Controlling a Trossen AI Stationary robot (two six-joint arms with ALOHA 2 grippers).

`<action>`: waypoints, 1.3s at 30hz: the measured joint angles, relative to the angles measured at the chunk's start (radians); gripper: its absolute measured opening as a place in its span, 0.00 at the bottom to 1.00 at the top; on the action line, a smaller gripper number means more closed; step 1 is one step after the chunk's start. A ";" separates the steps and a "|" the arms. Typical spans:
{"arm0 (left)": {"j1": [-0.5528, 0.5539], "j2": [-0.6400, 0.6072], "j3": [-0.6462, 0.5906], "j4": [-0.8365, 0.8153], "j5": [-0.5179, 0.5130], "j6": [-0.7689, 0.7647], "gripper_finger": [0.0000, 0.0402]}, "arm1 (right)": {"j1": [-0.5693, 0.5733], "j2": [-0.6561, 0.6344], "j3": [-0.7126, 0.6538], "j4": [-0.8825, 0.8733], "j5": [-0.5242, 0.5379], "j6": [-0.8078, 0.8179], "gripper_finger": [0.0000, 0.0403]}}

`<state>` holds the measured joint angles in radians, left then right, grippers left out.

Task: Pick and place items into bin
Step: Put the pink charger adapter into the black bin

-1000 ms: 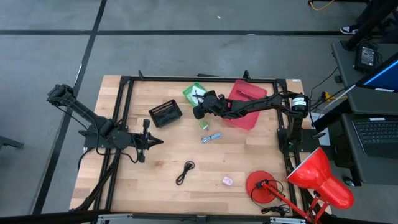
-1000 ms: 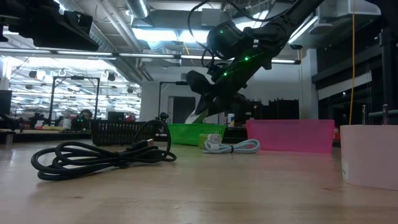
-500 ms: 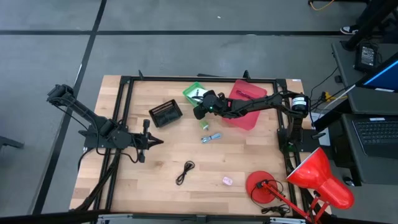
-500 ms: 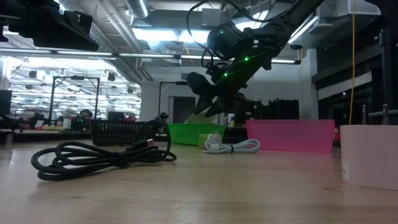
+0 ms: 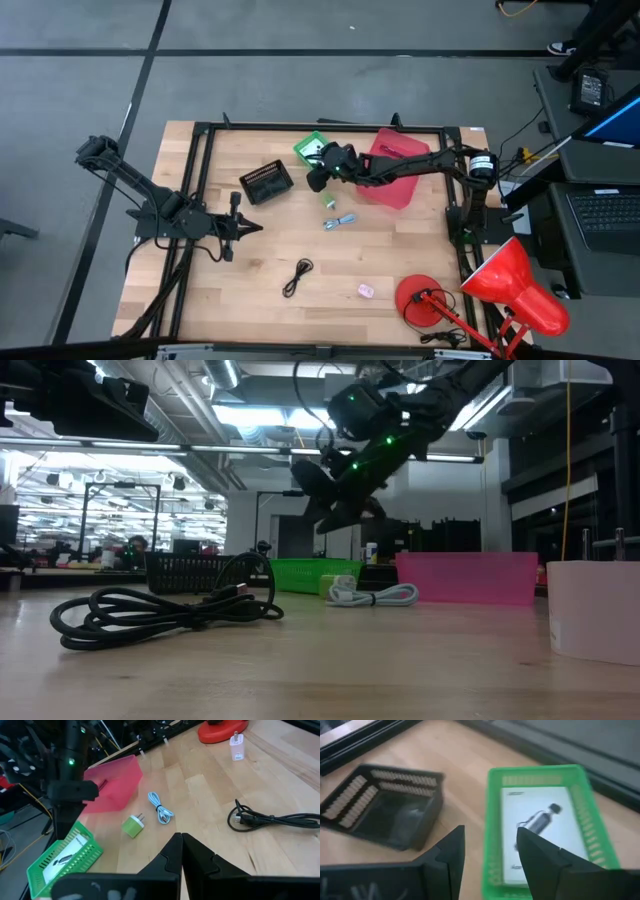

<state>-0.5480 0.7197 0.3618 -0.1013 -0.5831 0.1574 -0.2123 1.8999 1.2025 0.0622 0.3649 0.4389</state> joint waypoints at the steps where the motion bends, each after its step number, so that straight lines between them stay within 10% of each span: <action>1: 0.000 0.000 0.000 0.000 0.000 -0.006 0.00 | 0.000 0.000 0.022 -0.033 -0.024 -0.002 0.39; 11: 0.000 0.000 0.000 -0.002 -0.005 -0.045 0.00 | 0.065 -0.013 0.230 -0.413 -0.060 -0.103 0.03; 39: 0.000 0.000 0.001 0.111 -0.008 -0.067 0.00 | 0.392 -0.421 -0.220 -0.290 0.116 -0.061 0.00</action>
<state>-0.5480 0.7197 0.3630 0.0097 -0.5907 0.0906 0.1799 1.4788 0.9820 -0.2274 0.4811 0.3777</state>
